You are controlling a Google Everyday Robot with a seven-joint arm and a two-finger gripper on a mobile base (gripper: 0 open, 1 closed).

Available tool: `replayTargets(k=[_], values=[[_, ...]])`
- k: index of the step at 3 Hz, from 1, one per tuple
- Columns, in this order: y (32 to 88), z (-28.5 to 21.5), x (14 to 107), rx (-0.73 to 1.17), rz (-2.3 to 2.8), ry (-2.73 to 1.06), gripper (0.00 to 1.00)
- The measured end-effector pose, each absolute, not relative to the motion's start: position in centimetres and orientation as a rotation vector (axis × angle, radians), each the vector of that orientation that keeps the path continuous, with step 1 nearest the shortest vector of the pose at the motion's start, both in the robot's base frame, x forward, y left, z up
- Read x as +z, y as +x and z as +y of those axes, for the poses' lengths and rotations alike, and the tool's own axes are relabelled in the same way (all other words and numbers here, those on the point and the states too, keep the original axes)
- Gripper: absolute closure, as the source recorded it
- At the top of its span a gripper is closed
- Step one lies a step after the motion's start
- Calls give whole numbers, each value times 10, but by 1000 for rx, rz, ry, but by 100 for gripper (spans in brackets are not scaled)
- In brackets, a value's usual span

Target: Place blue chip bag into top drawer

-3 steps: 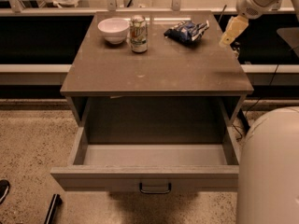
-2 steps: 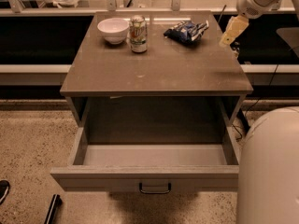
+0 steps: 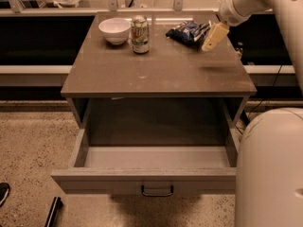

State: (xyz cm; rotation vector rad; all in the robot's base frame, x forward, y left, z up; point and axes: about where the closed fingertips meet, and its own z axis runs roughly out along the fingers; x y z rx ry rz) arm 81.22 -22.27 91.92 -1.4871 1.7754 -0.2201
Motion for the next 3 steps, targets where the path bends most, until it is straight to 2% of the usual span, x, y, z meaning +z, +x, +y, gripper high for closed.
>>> replayTargets(k=[2, 3], values=[[850, -187, 866, -207, 1749, -1527, 0], [867, -189, 859, -253, 1752, -1492, 27]])
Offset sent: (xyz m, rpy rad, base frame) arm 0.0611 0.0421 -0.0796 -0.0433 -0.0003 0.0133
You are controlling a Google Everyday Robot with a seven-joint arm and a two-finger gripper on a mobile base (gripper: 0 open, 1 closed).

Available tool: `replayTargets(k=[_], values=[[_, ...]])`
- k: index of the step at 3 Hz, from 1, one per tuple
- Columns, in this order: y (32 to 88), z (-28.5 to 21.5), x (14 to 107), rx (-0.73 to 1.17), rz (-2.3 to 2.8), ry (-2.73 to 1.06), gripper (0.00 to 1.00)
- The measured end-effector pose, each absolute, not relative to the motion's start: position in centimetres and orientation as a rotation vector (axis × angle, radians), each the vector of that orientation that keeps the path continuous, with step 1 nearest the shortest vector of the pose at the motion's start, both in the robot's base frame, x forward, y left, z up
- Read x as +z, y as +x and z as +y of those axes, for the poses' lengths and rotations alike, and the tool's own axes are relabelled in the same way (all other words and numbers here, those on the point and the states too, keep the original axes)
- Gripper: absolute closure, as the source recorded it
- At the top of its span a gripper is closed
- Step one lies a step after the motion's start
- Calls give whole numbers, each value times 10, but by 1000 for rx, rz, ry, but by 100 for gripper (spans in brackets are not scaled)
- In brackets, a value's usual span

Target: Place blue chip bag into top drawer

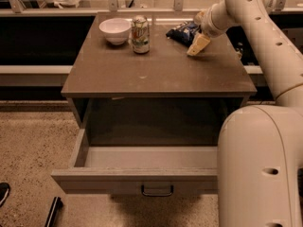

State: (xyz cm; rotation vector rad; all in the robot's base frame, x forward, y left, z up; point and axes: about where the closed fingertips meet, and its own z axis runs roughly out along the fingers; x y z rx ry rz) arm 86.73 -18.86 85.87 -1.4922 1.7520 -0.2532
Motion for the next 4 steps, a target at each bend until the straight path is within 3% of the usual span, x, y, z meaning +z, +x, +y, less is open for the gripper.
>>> replayTargets(k=[2, 3, 4], values=[[862, -183, 886, -224, 1638, -1469, 73], [838, -182, 950, -178, 1422, -1406, 96], [782, -202, 1025, -171, 1232, -1390, 100]])
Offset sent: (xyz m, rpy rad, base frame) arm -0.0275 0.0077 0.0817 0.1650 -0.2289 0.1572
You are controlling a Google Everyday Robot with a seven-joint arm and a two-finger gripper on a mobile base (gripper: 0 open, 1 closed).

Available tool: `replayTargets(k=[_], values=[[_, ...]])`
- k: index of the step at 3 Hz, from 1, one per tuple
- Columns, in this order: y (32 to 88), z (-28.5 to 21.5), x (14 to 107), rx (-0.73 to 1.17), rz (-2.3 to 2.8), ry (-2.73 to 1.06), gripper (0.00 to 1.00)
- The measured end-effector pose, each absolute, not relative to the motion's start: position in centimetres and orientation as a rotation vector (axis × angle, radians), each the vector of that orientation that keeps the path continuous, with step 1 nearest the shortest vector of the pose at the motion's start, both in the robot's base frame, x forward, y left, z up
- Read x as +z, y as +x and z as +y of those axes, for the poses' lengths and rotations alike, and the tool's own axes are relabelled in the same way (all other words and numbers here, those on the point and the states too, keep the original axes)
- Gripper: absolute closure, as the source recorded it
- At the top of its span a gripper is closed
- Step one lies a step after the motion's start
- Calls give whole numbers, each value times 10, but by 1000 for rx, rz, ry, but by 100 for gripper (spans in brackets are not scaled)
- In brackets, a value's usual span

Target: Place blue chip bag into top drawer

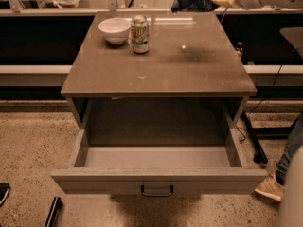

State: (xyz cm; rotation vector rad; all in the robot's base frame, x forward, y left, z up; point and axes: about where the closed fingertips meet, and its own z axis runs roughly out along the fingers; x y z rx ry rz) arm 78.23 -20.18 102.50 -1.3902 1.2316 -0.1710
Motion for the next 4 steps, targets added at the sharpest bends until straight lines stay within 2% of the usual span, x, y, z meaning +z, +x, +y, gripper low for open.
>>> replayTargets(k=[1, 2, 3, 4], values=[[737, -210, 1035, -153, 1131, -1452, 100], [737, -210, 1035, -152, 1131, -1452, 100], [708, -175, 1023, -29, 1031, -1512, 100], [626, -136, 1012, 144, 873, -1544, 100]])
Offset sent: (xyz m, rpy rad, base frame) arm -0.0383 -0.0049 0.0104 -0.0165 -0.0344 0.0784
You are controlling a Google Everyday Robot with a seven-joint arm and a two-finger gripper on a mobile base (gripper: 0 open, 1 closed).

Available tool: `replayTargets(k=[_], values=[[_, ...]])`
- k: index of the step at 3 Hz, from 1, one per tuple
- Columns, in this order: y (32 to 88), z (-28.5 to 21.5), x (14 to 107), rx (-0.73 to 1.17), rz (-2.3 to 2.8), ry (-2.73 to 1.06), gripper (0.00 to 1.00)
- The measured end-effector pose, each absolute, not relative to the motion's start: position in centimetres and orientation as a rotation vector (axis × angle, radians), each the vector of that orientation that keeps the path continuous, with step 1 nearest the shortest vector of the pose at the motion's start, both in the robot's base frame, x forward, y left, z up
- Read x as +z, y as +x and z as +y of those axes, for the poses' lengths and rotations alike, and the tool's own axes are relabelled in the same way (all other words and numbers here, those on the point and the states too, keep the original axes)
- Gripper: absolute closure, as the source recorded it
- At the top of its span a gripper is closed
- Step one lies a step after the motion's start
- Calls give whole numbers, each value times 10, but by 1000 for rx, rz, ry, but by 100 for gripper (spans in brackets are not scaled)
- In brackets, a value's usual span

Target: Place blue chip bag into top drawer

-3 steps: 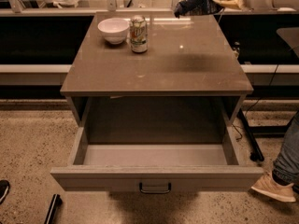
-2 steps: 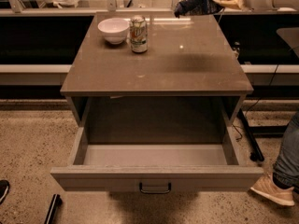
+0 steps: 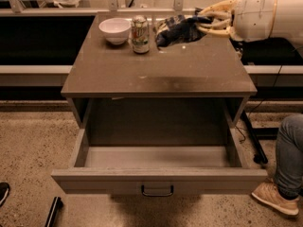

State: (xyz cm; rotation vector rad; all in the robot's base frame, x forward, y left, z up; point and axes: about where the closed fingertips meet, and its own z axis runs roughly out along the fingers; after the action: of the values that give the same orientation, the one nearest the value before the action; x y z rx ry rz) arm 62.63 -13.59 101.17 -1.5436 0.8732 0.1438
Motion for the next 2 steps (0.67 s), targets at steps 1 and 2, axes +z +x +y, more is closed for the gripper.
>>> replayTargets(k=[1, 2], values=[[567, -118, 984, 243, 822, -1580, 100], [512, -109, 931, 321, 846, -1612, 100]])
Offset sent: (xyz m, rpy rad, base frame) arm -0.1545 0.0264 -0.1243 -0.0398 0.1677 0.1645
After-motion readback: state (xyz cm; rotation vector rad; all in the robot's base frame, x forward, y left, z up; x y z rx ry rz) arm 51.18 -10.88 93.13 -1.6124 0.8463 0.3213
